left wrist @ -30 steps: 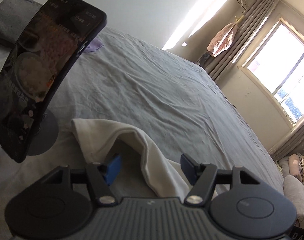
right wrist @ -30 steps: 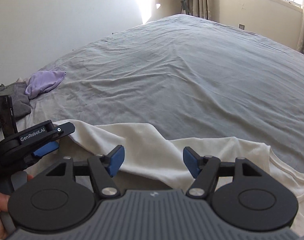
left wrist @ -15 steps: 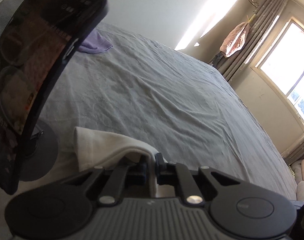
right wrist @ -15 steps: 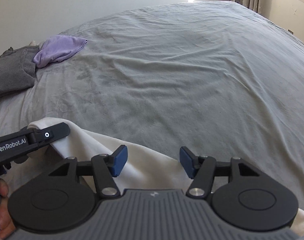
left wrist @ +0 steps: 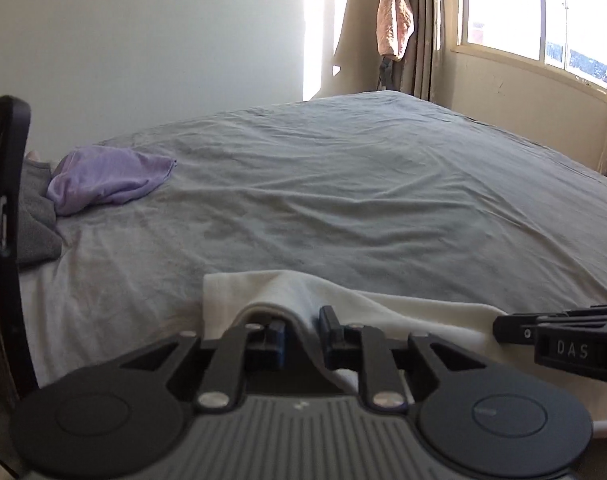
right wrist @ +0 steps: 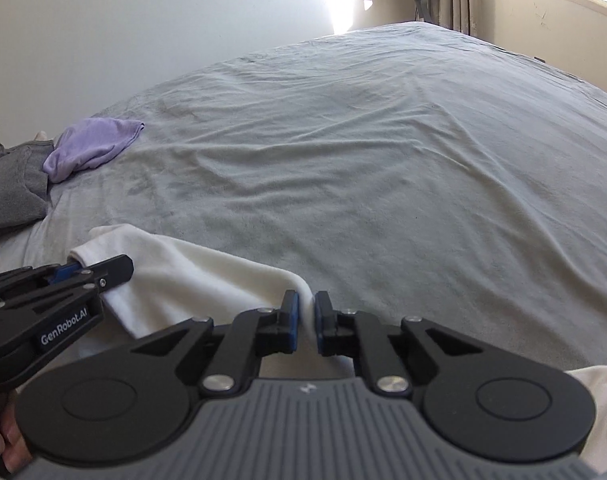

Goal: Fold clothes
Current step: 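Grasp the sweatshirt edge with the right gripper while the left gripper holds the sleeve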

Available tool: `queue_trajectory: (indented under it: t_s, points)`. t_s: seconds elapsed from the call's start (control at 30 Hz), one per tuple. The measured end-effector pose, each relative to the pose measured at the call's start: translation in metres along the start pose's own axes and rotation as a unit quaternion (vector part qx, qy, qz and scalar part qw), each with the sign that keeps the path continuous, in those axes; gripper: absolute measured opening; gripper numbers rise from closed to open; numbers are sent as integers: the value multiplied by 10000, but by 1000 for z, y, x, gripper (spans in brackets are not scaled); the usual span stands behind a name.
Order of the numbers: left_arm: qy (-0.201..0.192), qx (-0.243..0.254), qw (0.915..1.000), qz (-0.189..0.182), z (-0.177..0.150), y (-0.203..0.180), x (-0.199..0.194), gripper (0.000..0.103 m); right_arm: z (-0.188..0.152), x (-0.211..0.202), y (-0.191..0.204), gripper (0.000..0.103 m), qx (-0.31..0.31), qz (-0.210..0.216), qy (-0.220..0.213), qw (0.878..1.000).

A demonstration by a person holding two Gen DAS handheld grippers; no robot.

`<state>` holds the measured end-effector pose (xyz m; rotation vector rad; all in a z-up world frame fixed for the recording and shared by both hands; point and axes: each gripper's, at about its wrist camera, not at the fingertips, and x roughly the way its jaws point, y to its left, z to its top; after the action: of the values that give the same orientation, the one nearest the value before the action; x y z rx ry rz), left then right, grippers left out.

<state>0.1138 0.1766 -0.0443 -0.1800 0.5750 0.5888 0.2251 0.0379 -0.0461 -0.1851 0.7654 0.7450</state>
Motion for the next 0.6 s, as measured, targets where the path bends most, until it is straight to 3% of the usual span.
queue_trajectory:
  t_s: [0.13,0.27,0.37,0.47,0.6]
  points:
    - [-203,-30,9991,359,0,1,-9,28,1,0,3,15,-55,-64,-146,9999]
    - [-588,-296,9970,397,3,9,-16,28,3,0,6,15,-101,-124,-291,9994]
    - [-402,-464,9969,496,7,16,-11,28,3,-2,4,15,-14,-100,-318,9994]
    - [38,-642,9969,460,7,21,1,44,2,-1,3,15,23,-55,-218,9997]
    - [17,-764,9963,385,4,23,7,40,2,0,2,15,70,-7,-126,9999]
